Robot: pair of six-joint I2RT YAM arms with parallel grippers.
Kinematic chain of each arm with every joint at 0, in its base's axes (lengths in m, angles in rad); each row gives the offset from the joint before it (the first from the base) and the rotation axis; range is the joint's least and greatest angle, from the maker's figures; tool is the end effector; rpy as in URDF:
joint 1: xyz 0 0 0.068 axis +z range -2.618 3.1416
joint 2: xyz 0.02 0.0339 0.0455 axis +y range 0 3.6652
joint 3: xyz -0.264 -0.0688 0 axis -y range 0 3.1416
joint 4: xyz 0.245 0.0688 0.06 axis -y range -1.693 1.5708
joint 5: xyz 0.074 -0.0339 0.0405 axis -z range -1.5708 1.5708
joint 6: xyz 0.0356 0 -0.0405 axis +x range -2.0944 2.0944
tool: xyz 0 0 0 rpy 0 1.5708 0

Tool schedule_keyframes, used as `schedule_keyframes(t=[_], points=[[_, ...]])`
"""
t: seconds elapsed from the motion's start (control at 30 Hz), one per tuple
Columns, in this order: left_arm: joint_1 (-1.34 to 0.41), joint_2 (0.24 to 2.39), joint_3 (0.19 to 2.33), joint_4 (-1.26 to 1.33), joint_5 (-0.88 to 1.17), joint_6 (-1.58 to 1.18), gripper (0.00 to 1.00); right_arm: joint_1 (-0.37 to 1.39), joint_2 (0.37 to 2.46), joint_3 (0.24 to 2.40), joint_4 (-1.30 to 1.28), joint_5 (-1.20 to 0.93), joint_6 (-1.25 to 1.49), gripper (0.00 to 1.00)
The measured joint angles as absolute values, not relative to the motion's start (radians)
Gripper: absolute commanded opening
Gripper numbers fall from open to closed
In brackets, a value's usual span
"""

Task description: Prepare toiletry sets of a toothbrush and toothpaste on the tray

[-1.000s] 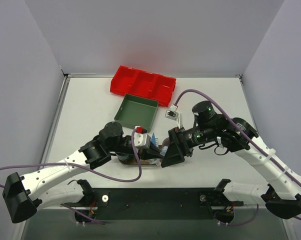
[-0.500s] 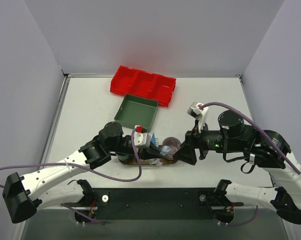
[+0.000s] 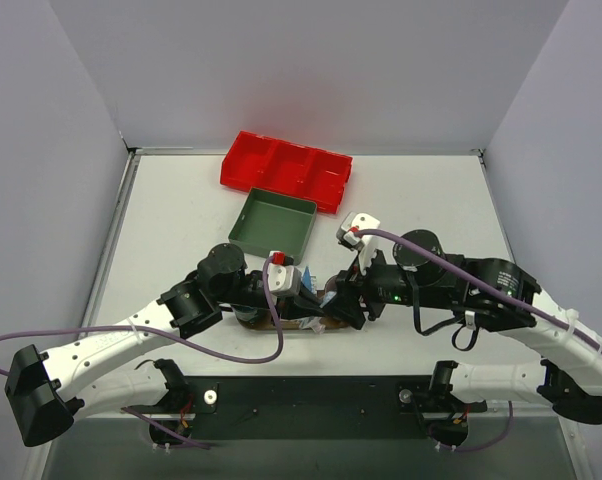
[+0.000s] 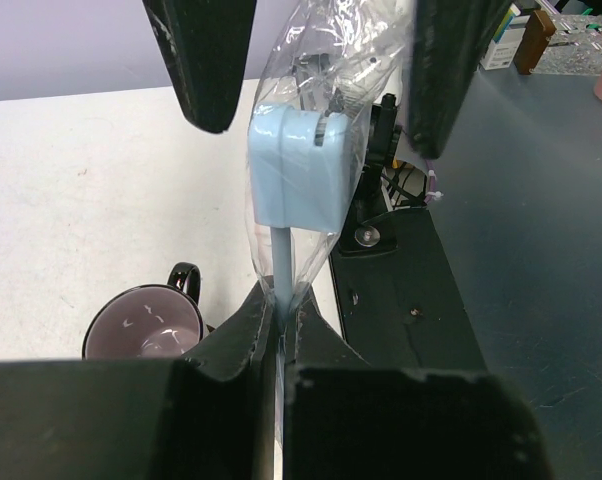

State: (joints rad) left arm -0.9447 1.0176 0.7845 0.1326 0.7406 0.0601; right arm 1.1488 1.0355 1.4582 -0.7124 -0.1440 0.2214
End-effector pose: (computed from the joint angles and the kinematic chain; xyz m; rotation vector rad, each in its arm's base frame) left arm 0.1172 -0.2031 0.3298 1.3491 1.2093 -1.2614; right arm 0.0727 0.1744 0.4646 -0.9906 1.7405 1.0549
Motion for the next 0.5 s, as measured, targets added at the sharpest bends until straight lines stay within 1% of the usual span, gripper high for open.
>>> schedule_keyframes(t=[0.07, 0.17, 0.33, 0.5], points=[[-0.945, 1.018, 0.785, 0.133, 0.741, 0.060, 0.00, 1.155, 1.045, 1.458, -0.705, -0.138, 0.213, 0.41], [-0.945, 1.018, 0.785, 0.133, 0.740, 0.060, 0.00, 1.160, 1.058, 1.458, -0.698, -0.130, 0.206, 0.38], [-0.945, 1.018, 0.785, 0.133, 0.738, 0.060, 0.00, 1.166, 1.065, 1.457, -0.698, -0.122, 0.204, 0.36], [-0.945, 1.018, 0.785, 0.132, 0.735, 0.060, 0.00, 1.174, 1.066, 1.456, -0.698, -0.115, 0.204, 0.31]])
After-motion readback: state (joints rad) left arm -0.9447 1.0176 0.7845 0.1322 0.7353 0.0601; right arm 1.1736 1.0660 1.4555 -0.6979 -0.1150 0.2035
